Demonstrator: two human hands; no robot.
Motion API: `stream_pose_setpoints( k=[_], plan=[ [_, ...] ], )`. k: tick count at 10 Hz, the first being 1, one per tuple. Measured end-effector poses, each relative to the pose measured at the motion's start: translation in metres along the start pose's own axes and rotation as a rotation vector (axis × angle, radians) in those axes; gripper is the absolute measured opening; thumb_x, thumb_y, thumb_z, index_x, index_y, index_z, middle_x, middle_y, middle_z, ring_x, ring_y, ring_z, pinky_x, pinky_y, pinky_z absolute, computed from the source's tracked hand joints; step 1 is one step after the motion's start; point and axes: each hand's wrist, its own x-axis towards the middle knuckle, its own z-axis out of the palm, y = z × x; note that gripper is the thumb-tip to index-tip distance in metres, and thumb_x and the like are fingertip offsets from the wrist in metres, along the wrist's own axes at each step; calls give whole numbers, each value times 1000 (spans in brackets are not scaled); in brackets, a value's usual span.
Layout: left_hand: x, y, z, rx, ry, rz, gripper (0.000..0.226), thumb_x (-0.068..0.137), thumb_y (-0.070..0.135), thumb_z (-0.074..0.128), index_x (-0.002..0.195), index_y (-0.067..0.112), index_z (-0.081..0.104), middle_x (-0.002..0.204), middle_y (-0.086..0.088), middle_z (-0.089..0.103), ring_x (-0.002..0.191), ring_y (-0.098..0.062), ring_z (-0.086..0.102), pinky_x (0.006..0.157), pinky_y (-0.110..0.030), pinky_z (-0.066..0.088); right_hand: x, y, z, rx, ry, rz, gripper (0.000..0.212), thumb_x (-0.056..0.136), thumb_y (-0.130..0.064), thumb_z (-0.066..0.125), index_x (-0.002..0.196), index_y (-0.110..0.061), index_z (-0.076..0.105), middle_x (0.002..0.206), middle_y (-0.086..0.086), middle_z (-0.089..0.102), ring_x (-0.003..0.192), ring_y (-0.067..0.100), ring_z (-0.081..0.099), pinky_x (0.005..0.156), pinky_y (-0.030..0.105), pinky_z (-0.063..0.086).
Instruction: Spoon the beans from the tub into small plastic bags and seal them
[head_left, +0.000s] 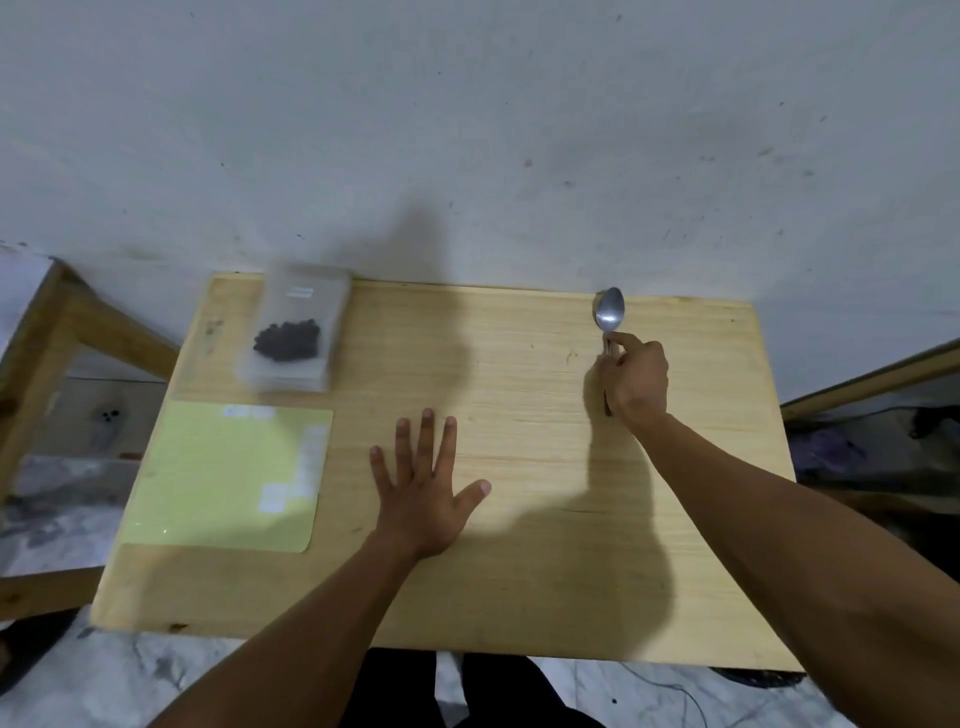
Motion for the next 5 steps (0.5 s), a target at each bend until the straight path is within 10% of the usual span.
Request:
stream_pose_setpoints(
  k=[5],
  plan=[
    [4,10,-13,-69,-51,-72,90,88,74,33,152,37,-16,157,8,-33,144,-23,-34,114,-57,-18,-54,-11,-7,-176,-192,-62,67,88,-45,63,147,-22,40,129,19,52,116,38,55,99,47,48]
  ],
)
